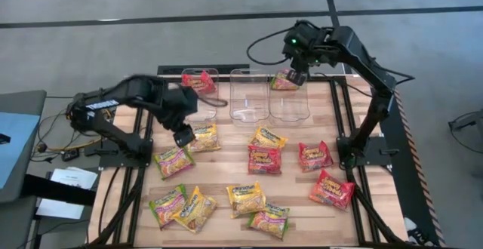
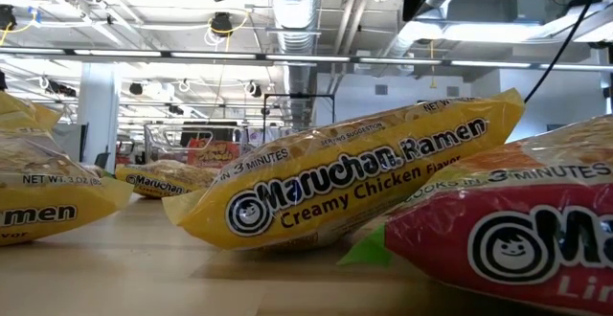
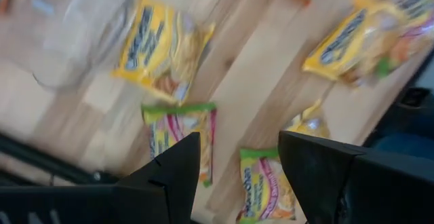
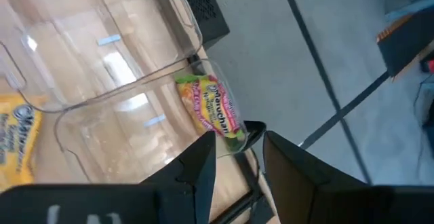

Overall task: Sort Maruchan noodles
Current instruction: Put the yellow noodle pack into the middle transparent bin

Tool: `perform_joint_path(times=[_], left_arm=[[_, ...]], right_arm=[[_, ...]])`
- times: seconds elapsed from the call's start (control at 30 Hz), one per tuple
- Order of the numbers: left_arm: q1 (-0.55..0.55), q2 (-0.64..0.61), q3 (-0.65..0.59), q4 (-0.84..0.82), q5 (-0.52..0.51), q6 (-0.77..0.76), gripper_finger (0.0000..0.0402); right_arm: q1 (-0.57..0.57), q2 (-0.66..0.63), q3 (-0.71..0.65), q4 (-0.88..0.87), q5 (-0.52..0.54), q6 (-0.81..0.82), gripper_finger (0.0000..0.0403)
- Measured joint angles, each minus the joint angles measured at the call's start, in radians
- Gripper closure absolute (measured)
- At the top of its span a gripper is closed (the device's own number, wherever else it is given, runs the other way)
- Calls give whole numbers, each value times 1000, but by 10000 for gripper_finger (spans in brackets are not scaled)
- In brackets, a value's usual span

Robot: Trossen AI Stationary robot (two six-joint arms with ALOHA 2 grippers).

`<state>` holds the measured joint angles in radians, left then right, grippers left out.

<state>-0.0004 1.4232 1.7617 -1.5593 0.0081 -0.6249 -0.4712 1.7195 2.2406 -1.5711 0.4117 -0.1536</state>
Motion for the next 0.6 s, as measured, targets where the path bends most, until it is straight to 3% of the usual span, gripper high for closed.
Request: perform_joint_path(times=[0.17, 0.4, 0.6], left_arm=[[-80, -55, -216, 135, 24, -121, 216], [-182, -143, -485, 387, 98, -316, 216], [-258, -222, -666, 563, 99, -457, 216]], right_arm=[[29, 0, 0, 0, -76, 23, 255], [86, 0, 0, 0, -78, 23, 255], [132, 0, 0, 0, -78, 26, 255]])
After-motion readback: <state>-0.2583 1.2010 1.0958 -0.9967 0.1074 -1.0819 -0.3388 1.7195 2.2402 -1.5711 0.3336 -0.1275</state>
